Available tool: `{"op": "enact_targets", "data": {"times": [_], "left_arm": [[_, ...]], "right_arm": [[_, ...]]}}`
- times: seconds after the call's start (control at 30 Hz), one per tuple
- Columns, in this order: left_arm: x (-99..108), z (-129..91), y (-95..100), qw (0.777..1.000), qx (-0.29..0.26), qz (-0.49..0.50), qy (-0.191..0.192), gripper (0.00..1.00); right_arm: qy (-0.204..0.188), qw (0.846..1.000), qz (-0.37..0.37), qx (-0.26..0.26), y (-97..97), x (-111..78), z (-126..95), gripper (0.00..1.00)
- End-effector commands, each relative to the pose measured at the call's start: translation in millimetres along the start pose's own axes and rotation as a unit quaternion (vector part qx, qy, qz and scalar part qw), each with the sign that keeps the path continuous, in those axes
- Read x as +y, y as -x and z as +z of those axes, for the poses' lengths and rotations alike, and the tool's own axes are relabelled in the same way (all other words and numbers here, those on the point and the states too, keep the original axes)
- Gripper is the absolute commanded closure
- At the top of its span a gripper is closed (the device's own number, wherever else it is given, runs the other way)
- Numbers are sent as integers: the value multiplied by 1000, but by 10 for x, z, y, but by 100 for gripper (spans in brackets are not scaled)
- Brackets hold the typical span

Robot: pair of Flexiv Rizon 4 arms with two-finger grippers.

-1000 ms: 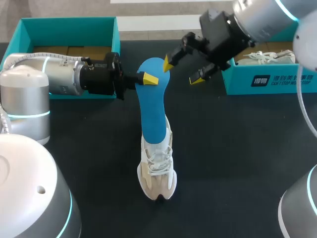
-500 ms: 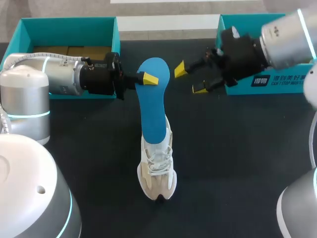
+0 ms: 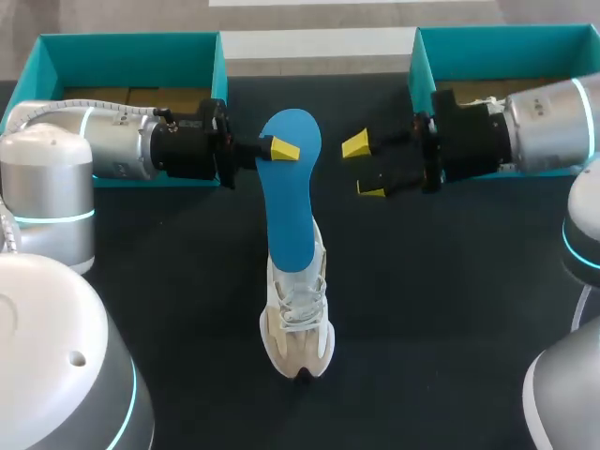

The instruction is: Take the shoe out of the shoebox, open the shoe tongue, remove and reinsert the insole, then place the shoe into the shoebox

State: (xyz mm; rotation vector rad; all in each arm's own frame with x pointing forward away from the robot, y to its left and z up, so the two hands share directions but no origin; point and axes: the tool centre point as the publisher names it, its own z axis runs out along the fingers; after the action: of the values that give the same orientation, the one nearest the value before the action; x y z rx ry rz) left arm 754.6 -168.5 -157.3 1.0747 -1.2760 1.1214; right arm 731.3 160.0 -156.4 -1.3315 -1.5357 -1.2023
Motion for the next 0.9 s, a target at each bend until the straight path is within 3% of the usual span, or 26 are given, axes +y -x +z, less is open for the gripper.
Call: {"op": "enact_targets", "data": {"times": [0.03,0.7,0.9], "left_arm": [[-3,3,3,1000,-1,0,1,100],[-3,3,3,1000,-1,0,1,100],[-55,-51,3,989,-23,146,28,100]], "right_arm": [[0,999,3,37,63,-4,9,0],[7,1000,11,19,119,11,-37,0],[7,1000,11,19,119,11,-37,0]]}}
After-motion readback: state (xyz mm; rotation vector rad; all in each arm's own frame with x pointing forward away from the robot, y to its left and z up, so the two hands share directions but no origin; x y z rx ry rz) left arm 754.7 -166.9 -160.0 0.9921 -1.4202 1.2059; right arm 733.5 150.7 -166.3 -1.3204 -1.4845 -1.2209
